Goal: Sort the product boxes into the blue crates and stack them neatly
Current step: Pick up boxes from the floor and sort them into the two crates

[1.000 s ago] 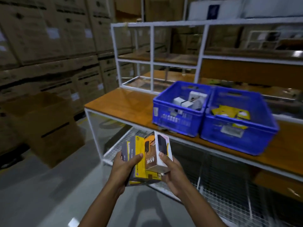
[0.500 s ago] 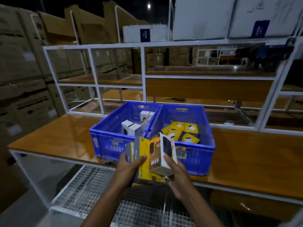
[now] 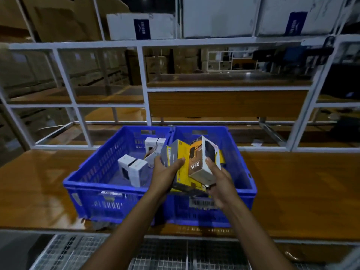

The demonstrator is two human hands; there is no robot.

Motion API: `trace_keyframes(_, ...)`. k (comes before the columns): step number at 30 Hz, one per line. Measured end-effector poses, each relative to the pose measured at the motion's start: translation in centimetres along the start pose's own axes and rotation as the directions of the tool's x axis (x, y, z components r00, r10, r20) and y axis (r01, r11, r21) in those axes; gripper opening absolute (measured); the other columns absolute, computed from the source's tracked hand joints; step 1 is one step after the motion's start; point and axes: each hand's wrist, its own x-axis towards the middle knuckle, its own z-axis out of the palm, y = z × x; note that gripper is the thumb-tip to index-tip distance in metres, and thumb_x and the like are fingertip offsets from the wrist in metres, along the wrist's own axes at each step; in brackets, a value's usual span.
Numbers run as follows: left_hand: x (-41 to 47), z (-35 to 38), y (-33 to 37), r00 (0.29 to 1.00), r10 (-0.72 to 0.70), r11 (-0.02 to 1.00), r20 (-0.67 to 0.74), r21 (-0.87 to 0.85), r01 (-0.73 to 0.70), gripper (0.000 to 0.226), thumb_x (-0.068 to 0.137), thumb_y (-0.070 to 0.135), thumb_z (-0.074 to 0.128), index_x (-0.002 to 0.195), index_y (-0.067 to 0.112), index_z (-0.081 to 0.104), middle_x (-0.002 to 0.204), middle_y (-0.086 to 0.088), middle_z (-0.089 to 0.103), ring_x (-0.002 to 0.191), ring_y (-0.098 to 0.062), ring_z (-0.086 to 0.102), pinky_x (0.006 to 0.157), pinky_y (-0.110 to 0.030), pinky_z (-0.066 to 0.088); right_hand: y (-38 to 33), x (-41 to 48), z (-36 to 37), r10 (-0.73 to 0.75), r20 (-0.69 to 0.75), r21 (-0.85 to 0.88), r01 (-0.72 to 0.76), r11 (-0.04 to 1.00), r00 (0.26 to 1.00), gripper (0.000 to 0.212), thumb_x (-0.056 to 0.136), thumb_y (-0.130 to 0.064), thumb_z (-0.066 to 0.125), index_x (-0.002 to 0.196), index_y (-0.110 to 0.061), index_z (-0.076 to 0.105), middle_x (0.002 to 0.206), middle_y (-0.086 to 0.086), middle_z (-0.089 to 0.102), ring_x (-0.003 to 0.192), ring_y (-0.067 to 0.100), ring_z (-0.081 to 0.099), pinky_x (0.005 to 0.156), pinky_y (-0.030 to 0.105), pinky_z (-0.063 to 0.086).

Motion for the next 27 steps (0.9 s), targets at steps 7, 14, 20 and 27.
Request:
trace_keyframes(7, 9.2, -1.0, -1.3, 0.994, 0.024, 0.980, 0.108, 0.193, -0.044, 0.107, 0.054, 0.082, 0.073, 0.141, 0.027, 0.044, 0.138, -0.006, 0.057, 0.122, -0.025, 0.058, 0.099, -0.048, 0.051, -1.2, 5.3, 3.1, -0.152, -0.207, -0.070, 0.140, 0.988, 0.966, 0.040, 0.084, -0.026, 0.076, 0.120, -0.013, 0.065, 0.107, 0.013, 0.074, 0.090, 0.028, 0.073, 0.068, 0.037, 0.058)
trace_keyframes(14, 10.7, -1.2, -0.5, 0.985, 0.006, 0.979, 0.174, 0.201, -0.041, 0.056, 0.096, 0.052, 0.050, 0.139, 0.017, 0.048, 0.139, -0.005, 0.053, 0.118, -0.018, 0.052, 0.089, -0.031, 0.041, -0.8, 7.3, 5.4, -0.145, -0.313, -0.026, 0.144, 0.989, 0.939, 0.039, 0.085, -0.025, 0.074, 0.120, -0.013, 0.061, 0.099, 0.008, 0.073, 0.080, 0.020, 0.070, 0.061, 0.032, 0.055)
trace_keyframes(20, 12.2, -2.9, -0.1, 0.994, -0.039, 0.993, 0.099, 0.114, 0.028, 0.039, 0.099, 0.052, 0.043, 0.119, 0.020, 0.057, 0.118, -0.007, 0.064, 0.108, -0.025, 0.062, 0.094, -0.049, 0.052, 0.3, 8.7, 8.1, -0.075, -0.233, -0.039, 0.068, 0.997, 0.970, 0.034, 0.089, -0.030, 0.069, 0.119, -0.016, 0.061, 0.107, 0.011, 0.071, 0.087, 0.025, 0.068, 0.062, 0.035, 0.054)
trace_keyframes(27, 13.6, -7.6, 0.6, 0.993, -0.016, 1.000, -0.119, 0.022, 0.019, 0.026, 0.102, 0.040, 0.044, 0.106, 0.016, 0.055, 0.098, -0.009, 0.063, 0.083, -0.019, 0.061, 0.069, -0.036, 0.051, 2.9, 10.3, 13.1, 0.012, -0.122, -0.106, -0.025, 0.994, 0.992, 0.029, 0.091, -0.031, 0.067, 0.114, -0.015, 0.059, 0.093, 0.005, 0.069, 0.079, 0.023, 0.064, 0.065, 0.034, 0.048)
